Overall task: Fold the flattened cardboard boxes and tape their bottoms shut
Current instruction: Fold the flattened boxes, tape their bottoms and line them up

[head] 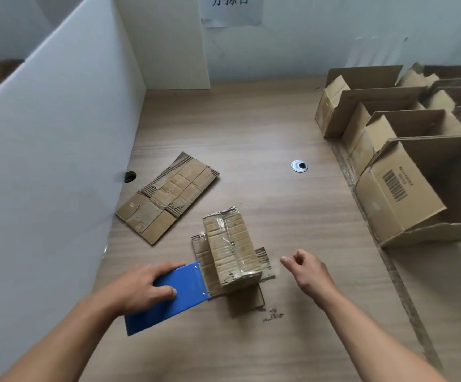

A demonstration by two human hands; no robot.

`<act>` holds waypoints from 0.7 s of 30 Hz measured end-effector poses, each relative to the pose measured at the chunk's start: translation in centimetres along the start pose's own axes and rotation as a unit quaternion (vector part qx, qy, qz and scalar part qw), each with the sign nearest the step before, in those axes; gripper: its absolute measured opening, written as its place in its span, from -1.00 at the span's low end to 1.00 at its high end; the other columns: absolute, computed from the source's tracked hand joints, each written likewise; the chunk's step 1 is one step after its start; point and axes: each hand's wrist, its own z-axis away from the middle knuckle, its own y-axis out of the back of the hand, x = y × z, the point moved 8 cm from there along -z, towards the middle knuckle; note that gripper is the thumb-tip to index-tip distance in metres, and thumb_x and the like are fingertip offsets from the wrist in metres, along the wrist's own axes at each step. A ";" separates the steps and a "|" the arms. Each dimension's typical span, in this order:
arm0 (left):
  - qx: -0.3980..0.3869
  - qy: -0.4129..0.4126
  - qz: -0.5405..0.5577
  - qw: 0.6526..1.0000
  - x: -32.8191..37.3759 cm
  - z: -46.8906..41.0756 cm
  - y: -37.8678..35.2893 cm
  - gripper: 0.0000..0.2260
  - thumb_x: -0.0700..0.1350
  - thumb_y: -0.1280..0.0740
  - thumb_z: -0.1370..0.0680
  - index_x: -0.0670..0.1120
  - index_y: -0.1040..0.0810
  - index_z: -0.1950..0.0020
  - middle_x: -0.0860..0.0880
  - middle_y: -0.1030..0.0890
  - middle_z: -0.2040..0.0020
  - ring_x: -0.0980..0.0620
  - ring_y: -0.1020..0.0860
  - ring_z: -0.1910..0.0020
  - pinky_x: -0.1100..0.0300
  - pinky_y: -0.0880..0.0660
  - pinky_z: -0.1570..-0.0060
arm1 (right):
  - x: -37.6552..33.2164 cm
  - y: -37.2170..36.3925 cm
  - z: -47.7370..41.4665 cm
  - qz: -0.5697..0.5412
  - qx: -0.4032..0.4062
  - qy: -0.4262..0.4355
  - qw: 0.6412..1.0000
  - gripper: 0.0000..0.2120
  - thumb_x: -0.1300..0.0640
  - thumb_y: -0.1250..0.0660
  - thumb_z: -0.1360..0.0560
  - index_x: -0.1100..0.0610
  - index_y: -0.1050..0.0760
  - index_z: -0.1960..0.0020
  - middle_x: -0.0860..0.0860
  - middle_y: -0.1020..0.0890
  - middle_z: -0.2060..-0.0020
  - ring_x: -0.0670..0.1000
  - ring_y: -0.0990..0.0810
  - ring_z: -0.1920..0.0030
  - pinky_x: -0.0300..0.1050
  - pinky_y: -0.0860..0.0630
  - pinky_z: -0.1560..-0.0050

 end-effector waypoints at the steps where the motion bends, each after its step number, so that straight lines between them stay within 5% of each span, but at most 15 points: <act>1: 0.004 0.008 -0.006 1.000 0.1 -0.3 -0.2 -0.44 0.20 -0.23 -0.33 0.44 -0.34 -0.35 0.24 -0.53 -0.28 0.16 -0.49 -0.20 0.16 -0.42 -0.25 | 0.3 -0.8 0.0 0.000 -0.004 -0.012 1.000 -0.65 -0.06 -0.41 -0.53 0.23 -0.51 0.19 0.05 -0.59 0.30 0.08 -0.53 0.22 -0.05 -0.36 0.20; 8: 0.011 0.039 -0.046 0.998 1.4 -2.1 -1.9 -0.43 0.17 -0.25 -0.42 0.37 -0.28 -0.44 0.16 -0.57 -0.23 0.10 -0.53 -0.10 0.14 -0.47 -0.13 | 1.5 -8.7 0.2 -0.065 -0.072 -0.074 0.993 -0.73 -0.10 -0.33 -0.56 0.07 -0.49 0.17 0.02 -0.62 0.25 0.19 -0.66 0.07 -0.03 -0.54 0.06; 11: 0.010 0.049 -0.054 0.997 1.6 -2.4 -1.7 -0.42 0.16 -0.27 -0.42 0.37 -0.29 -0.44 0.13 -0.57 -0.25 0.07 -0.53 -0.12 0.13 -0.47 -0.14 | 2.5 -9.5 0.2 -0.126 -0.082 -0.112 0.982 -0.41 -0.35 -0.35 -0.38 0.03 -0.53 -0.24 0.00 -0.67 0.00 0.11 -0.61 0.06 -0.09 -0.49 0.07; 13: 0.011 0.049 -0.053 0.997 1.8 -2.5 -1.7 -0.38 0.18 -0.24 -0.36 0.37 -0.30 -0.44 0.12 -0.57 -0.26 0.07 -0.53 -0.15 0.12 -0.47 -0.18 | 2.6 -8.9 0.6 -0.106 -0.063 -0.116 0.986 -0.33 -0.27 -0.39 -0.43 0.03 -0.40 -0.43 0.02 -0.61 -0.22 0.11 -0.58 -0.13 -0.10 -0.45 -0.08; 17: 0.017 0.048 -0.068 0.996 2.2 -2.6 -1.6 -0.41 0.15 -0.28 -0.42 0.35 -0.29 -0.46 0.11 -0.56 -0.29 0.04 -0.52 -0.17 0.14 -0.45 -0.15 | 0.0 -6.6 1.4 -0.068 0.027 0.005 0.997 -0.93 0.10 -0.40 -0.52 0.05 -0.54 0.01 0.05 -0.62 0.07 0.10 -0.58 0.00 -0.13 -0.41 0.03; 21: 0.022 0.043 -0.077 0.996 2.4 -2.5 -1.5 -0.43 0.11 -0.32 -0.48 0.35 -0.28 -0.48 0.10 -0.54 -0.31 0.04 -0.50 -0.18 0.13 -0.45 -0.15 | 0.4 -7.0 2.4 -0.194 -0.040 0.033 0.980 -0.94 0.05 -0.37 -0.45 0.01 -0.54 0.17 -0.06 -0.63 0.26 -0.05 -0.58 0.18 0.09 -0.56 0.00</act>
